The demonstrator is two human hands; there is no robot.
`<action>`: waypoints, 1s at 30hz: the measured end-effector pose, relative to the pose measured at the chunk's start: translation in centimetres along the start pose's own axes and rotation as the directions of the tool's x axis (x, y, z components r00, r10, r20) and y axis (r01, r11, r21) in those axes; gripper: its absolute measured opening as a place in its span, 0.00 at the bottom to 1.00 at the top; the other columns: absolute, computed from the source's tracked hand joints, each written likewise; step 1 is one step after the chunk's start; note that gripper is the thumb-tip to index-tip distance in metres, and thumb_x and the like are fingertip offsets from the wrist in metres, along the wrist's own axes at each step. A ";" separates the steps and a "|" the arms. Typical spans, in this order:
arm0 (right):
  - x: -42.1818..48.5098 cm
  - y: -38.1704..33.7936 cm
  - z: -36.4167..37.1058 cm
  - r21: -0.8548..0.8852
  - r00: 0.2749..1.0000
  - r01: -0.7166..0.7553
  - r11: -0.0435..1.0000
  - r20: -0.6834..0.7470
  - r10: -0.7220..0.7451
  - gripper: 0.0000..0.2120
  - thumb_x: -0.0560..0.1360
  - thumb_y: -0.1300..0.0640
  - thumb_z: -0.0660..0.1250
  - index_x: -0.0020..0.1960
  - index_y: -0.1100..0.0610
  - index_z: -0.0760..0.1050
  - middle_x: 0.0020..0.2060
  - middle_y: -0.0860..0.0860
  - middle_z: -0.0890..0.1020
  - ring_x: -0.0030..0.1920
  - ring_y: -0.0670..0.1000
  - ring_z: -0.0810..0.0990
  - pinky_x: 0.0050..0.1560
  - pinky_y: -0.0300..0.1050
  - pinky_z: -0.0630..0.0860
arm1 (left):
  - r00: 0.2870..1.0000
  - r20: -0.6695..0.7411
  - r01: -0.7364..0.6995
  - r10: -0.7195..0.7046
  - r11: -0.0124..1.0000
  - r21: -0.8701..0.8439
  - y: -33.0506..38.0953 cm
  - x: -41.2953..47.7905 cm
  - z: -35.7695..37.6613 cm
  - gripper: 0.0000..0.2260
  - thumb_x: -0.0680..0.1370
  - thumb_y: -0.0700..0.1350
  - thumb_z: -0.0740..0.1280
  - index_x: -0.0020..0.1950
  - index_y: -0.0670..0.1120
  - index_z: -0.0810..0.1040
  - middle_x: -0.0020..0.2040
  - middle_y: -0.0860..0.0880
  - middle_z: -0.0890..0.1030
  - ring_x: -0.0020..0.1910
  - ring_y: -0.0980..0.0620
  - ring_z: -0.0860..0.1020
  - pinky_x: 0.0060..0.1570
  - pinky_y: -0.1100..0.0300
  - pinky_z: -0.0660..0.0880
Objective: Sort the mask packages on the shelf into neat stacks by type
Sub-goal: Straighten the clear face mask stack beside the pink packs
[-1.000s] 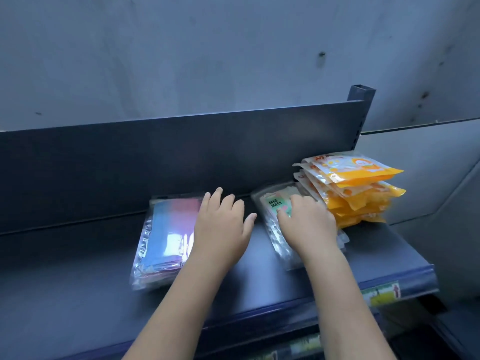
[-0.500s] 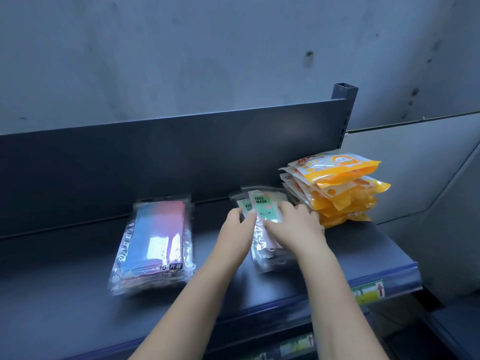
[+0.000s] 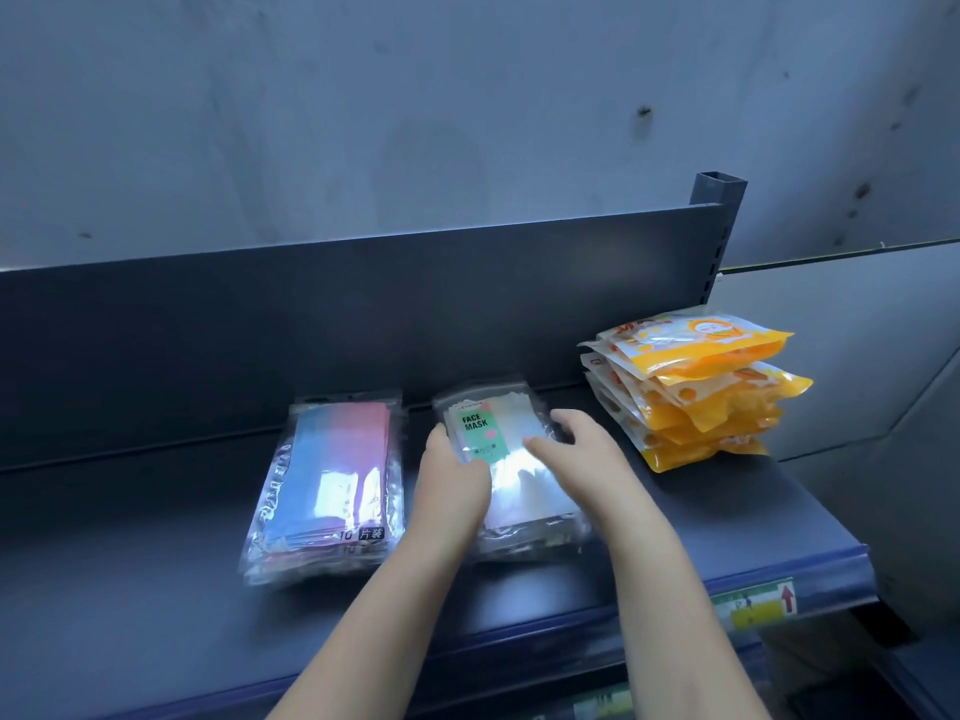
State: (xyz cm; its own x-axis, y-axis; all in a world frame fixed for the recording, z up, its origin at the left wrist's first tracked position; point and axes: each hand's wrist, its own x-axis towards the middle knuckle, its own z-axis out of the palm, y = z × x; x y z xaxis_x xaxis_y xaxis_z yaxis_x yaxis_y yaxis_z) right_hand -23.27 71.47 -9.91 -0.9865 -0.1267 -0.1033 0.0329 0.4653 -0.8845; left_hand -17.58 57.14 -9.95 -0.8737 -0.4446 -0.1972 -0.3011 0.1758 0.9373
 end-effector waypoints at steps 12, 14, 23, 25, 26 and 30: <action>1.2 0.0 1.0 0.383 0.969 -0.156 0.910 0.236 0.067 0.33 0.82 0.55 0.66 0.84 0.54 0.57 0.81 0.49 0.64 0.78 0.52 0.67 0.74 0.50 0.67 | 0.999 -0.019 0.027 -0.028 0.998 -0.053 0.0 -0.6 -0.6 0.17 0.81 0.35 0.59 0.46 0.58 0.66 0.47 0.60 0.70 0.40 0.66 0.68 0.39 0.66 0.65; 1.5 0.1 0.9 0.443 0.975 -0.165 0.881 0.207 0.079 0.35 0.80 0.54 0.68 0.83 0.54 0.59 0.80 0.48 0.66 0.74 0.52 0.71 0.72 0.52 0.71 | 1.000 0.000 0.009 -0.009 0.997 -0.070 0.1 -0.4 -0.9 0.17 0.82 0.36 0.59 0.64 0.55 0.72 0.56 0.58 0.68 0.44 0.61 0.70 0.48 0.62 0.66; 1.1 0.2 1.8 0.412 0.974 -0.156 0.898 0.218 0.069 0.34 0.83 0.55 0.65 0.85 0.52 0.55 0.82 0.48 0.63 0.80 0.51 0.64 0.68 0.46 0.65 | 1.000 0.027 -0.001 -0.002 0.994 0.112 0.0 0.7 -1.0 0.14 0.74 0.49 0.61 0.59 0.55 0.75 0.60 0.49 0.81 0.54 0.50 0.81 0.58 0.46 0.79; 1.2 0.3 1.9 0.381 0.979 -0.128 0.916 0.195 0.056 0.34 0.82 0.56 0.65 0.85 0.52 0.55 0.82 0.47 0.62 0.80 0.51 0.64 0.70 0.46 0.66 | 0.999 0.040 -0.027 0.018 0.968 0.248 -1.0 1.5 -0.7 0.24 0.72 0.53 0.60 0.67 0.53 0.73 0.69 0.45 0.77 0.64 0.44 0.78 0.65 0.42 0.76; 1.2 0.3 1.8 0.357 0.983 -0.106 0.928 0.181 0.042 0.35 0.82 0.55 0.66 0.85 0.52 0.55 0.82 0.47 0.62 0.80 0.50 0.64 0.72 0.45 0.65 | 0.998 0.043 -0.050 0.038 0.945 0.322 -0.7 1.1 -0.6 0.27 0.73 0.53 0.60 0.73 0.52 0.70 0.76 0.42 0.71 0.72 0.40 0.73 0.70 0.42 0.72; 1.1 0.8 1.6 0.258 0.992 -0.021 0.966 0.123 -0.012 0.33 0.83 0.54 0.65 0.85 0.51 0.56 0.83 0.45 0.61 0.81 0.48 0.62 0.74 0.44 0.62 | 0.971 0.136 -0.238 0.196 0.788 0.567 -0.2 -0.5 -0.5 0.36 0.82 0.55 0.63 0.86 0.49 0.49 0.87 0.44 0.41 0.85 0.43 0.44 0.82 0.46 0.52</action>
State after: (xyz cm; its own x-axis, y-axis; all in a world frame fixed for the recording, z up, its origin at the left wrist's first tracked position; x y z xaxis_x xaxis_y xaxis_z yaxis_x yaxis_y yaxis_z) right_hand -24.01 70.30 -11.50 -0.9596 -0.2392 -0.1483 0.0935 0.2261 -0.9696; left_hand -16.95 56.90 -9.88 -0.9594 -0.2780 -0.0472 -0.2459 0.7429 0.6227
